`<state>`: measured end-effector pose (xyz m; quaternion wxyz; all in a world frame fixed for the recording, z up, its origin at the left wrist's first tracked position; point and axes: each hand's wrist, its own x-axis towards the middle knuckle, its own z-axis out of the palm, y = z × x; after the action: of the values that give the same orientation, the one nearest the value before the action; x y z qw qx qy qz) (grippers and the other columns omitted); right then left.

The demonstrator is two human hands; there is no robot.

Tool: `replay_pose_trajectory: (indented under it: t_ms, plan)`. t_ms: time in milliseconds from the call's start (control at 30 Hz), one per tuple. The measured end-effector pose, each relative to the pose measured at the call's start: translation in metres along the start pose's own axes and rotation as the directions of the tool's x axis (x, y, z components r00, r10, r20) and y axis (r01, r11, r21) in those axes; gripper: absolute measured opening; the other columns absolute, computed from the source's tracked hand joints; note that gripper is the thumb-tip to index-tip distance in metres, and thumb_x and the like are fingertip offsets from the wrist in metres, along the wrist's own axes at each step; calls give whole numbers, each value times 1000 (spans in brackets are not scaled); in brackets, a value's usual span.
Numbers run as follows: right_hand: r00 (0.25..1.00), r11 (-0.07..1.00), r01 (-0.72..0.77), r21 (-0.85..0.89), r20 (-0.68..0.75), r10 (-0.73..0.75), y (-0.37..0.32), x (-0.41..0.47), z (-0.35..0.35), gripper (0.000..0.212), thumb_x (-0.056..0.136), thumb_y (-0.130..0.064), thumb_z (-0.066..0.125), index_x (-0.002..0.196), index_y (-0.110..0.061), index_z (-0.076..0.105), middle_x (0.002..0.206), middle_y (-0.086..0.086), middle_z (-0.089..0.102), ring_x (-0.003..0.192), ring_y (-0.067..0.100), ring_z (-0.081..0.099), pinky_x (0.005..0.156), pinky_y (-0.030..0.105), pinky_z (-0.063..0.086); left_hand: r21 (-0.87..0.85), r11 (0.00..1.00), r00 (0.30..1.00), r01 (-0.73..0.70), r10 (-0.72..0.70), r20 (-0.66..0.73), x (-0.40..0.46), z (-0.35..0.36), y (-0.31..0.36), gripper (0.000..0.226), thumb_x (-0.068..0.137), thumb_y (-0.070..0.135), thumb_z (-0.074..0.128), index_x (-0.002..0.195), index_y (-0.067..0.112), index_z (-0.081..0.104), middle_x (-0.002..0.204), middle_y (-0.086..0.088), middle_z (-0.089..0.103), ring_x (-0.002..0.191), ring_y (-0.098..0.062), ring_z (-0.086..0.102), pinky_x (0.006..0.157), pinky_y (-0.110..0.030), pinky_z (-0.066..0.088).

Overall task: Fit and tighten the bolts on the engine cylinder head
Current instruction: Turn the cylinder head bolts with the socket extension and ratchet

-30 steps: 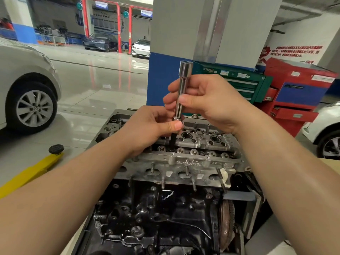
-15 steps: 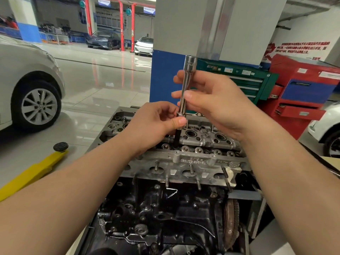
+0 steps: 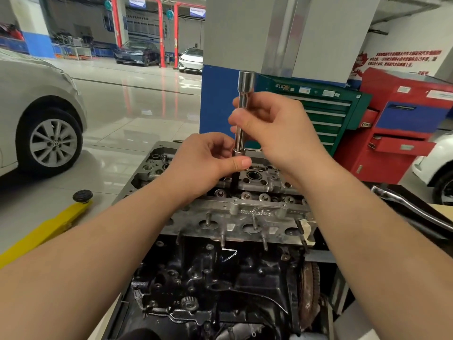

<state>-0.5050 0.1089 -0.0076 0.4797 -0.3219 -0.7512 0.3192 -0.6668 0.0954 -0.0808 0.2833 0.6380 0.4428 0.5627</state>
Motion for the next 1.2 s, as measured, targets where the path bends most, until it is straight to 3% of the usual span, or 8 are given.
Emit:
replay_pose_trajectory:
  t_ms: [133, 333, 500, 633, 700, 833, 1033, 1200]
  plan:
    - [968, 997, -35, 74, 251, 16, 0, 4, -17, 25, 96, 3, 61, 116, -11, 68, 104, 8, 79, 101, 22, 76, 95, 41, 60, -43, 999, 995, 29, -25, 98, -2, -3, 4, 12, 84, 26, 84, 94, 21, 79, 98, -9, 79, 97, -32, 76, 93, -55, 61]
    - [1000, 996, -19, -84, -15, 18, 1, 3, -9, 17, 80, -14, 86, 89, -22, 74, 80, 1, 78, 78, 20, 78, 79, 48, 63, -50, 996, 982, 71, -60, 181, -2, 0, 11, 24, 90, 33, 79, 112, 24, 77, 107, -2, 79, 104, -22, 75, 93, -52, 62]
    - [982, 922, 4, -387, -174, -78, -6, 0, 4, 30, 72, -44, 90, 74, -25, 68, 63, -9, 68, 58, 7, 64, 61, 35, 58, 75, 997, 1000, 11, -10, -12, -3, 1, 11, 32, 70, 38, 96, 78, 26, 67, 69, 12, 60, 66, -8, 56, 71, -43, 56]
    - [997, 996, 17, -89, 76, -10, -11, 2, -4, 5, 93, -32, 73, 96, -29, 70, 101, -2, 78, 94, 15, 75, 88, 49, 61, 43, 999, 999, 30, -30, -11, -3, 0, 8, 20, 79, 32, 91, 73, 31, 72, 71, 4, 70, 71, -19, 68, 84, -53, 63]
    - [981, 992, -21, 121, 194, -3, -11, 4, -11, 18, 101, -17, 61, 109, -32, 65, 124, -3, 72, 110, 18, 72, 94, 53, 59, 26, 999, 999, 34, -35, 24, -4, 0, 8, 10, 85, 30, 87, 83, 29, 77, 85, -2, 77, 88, -27, 75, 88, -52, 63]
    - [966, 975, -8, 220, 254, -49, -12, 12, -19, 27, 106, -7, 49, 128, -20, 58, 115, 9, 75, 105, 30, 74, 87, 53, 61, -8, 999, 994, 48, -47, 102, -5, -4, 8, 7, 91, 24, 81, 97, 22, 80, 96, -3, 80, 96, -24, 77, 93, -53, 61]
    - [998, 995, 24, 94, -51, -19, -11, 12, -13, 16, 88, -13, 79, 96, -13, 65, 82, 9, 77, 78, 29, 78, 66, 55, 64, -71, 994, 977, 80, -64, 202, -4, -1, 12, 25, 94, 29, 72, 118, 21, 72, 108, -3, 78, 106, -23, 75, 97, -59, 58]
    - [984, 985, 98, -140, -132, -116, -13, 12, -9, 29, 81, -38, 85, 94, -26, 63, 78, 4, 73, 76, 28, 75, 67, 53, 63, 63, 998, 999, 2, -5, 46, -4, 0, 12, 23, 80, 37, 89, 81, 29, 66, 84, -4, 68, 83, -28, 69, 89, -60, 59]
